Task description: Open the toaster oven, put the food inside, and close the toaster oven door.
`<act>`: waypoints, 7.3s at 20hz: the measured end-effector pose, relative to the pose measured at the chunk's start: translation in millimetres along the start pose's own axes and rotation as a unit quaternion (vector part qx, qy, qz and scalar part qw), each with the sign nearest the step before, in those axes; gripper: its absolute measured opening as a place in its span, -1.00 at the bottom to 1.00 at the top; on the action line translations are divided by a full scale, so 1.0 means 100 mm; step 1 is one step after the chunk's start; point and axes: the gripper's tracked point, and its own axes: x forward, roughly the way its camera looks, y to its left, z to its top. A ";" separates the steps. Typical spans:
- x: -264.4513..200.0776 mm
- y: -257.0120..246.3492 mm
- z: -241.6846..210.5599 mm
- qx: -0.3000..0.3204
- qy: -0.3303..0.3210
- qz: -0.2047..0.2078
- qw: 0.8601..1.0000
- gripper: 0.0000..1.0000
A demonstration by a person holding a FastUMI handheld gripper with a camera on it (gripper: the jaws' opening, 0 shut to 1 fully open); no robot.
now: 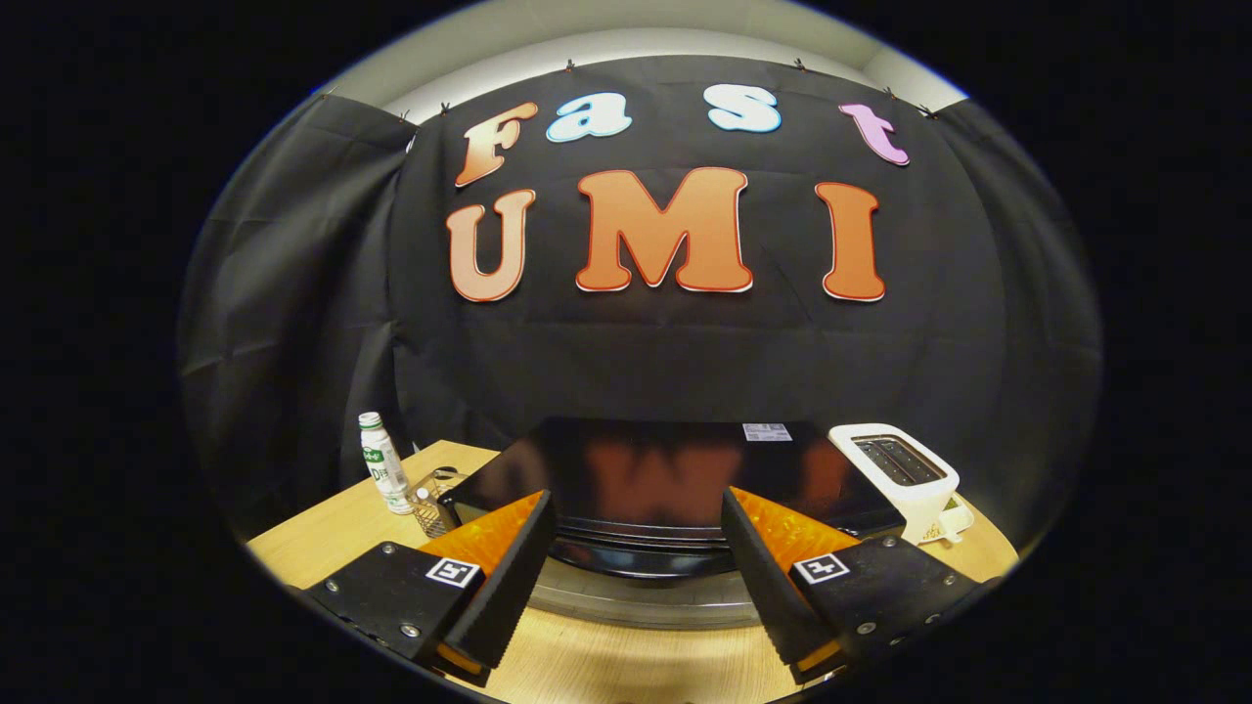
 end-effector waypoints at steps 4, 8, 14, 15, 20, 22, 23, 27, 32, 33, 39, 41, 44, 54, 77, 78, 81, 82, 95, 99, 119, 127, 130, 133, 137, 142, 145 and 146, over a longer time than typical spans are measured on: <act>0.05 0.01 -0.14 0.003 0.010 -0.014 1.000 1.00; 0.04 0.01 -0.18 0.027 -0.002 -0.017 0.999 1.00; -0.25 0.01 -0.28 0.032 -0.013 -0.021 0.999 0.66; -0.33 0.03 -0.29 0.035 -0.014 -0.018 0.999 0.60; -0.76 0.10 -0.58 0.048 0.016 0.005 0.999 0.59; -0.91 0.12 -0.71 0.056 0.037 0.020 0.998 0.59; -0.97 0.13 -0.76 0.058 0.043 0.027 0.997 0.59; -1.15 0.14 -0.98 0.081 0.073 0.045 0.993 0.58; -1.34 0.17 -1.33 0.124 0.123 0.064 0.983 0.55; -1.38 0.17 -1.40 0.127 0.132 0.066 0.981 0.53; -1.46 0.19 -1.80 0.131 0.186 0.066 0.971 0.50; -1.44 0.20 -1.93 0.134 0.202 0.064 0.968 0.51; -1.47 0.18 -2.06 0.142 0.215 0.062 0.964 0.51; -1.65 0.09 -1.87 0.144 0.199 0.088 0.965 0.54; -2.23 -2.29 -0.99 0.151 0.144 -0.073 0.975 0.97; -2.23 -2.34 -1.08 0.157 0.154 -0.075 0.973 0.97; -2.24 -2.35 -1.32 0.180 0.185 -0.063 0.964 0.97; -2.23 -2.31 -1.38 0.190 0.195 -0.052 0.961 0.97; -2.09 -2.21 -1.81 0.320 0.262 0.011 0.910 0.39; -2.10 -2.23 -1.77 0.361 0.253 0.014 0.898 -0.11; -1.80 -1.56 -0.81 0.431 0.105 0.068 0.894 -0.41; -1.26 -0.84 -0.79 0.453 0.108 0.088 0.881 -0.41; -1.01 -0.57 -0.84 0.465 0.118 0.093 0.872 -0.41; -0.81 -0.41 -0.85 0.472 0.111 0.091 0.870 -0.41; -0.55 -0.21 -0.85 0.492 0.093 0.093 0.860 -0.41; -0.22 -0.06 -0.93 0.517 0.070 0.080 0.850 -0.41; -0.04 0.00 -1.01 0.522 0.064 0.071 0.847 -0.42; 0.02 0.01 -1.03 0.528 0.064 0.071 0.844 -0.42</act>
